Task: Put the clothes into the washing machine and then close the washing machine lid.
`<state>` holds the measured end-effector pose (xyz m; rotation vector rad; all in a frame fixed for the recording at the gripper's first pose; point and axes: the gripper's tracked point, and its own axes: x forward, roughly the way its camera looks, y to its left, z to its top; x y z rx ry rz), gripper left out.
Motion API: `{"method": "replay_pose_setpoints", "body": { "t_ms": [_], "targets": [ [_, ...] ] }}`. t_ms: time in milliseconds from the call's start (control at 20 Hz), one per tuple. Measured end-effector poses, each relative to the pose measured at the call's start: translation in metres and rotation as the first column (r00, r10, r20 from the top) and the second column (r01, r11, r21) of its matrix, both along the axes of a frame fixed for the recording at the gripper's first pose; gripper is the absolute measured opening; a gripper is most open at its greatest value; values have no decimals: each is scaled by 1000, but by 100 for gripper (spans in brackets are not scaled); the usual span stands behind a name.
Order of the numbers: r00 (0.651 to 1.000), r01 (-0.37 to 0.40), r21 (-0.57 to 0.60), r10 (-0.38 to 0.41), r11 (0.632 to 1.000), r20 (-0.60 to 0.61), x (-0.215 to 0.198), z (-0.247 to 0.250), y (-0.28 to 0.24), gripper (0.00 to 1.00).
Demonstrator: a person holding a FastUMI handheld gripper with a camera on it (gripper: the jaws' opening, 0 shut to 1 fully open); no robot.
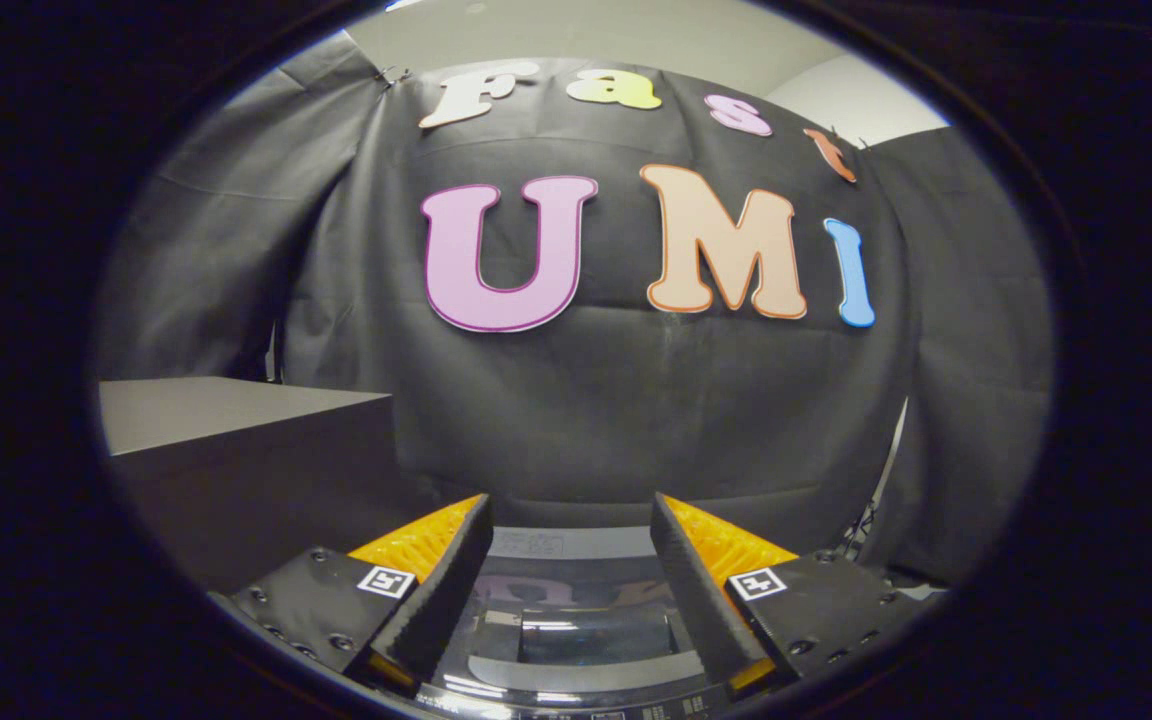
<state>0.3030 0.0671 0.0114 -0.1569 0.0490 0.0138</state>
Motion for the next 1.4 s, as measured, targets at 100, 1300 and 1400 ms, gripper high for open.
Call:
{"method": "replay_pose_setpoints", "body": {
  "t_ms": [100, 1300, 1400],
  "targets": [
    [1000, 4, 18, -4, 1000, -11, -11, 0, -4, 98],
    [997, 15, 111, -6, 994, -78, -165, 20, -26, 97],
    [998, -3, 112, 10, 994, -62, -180, 18, -22, 97]
  ]
}}
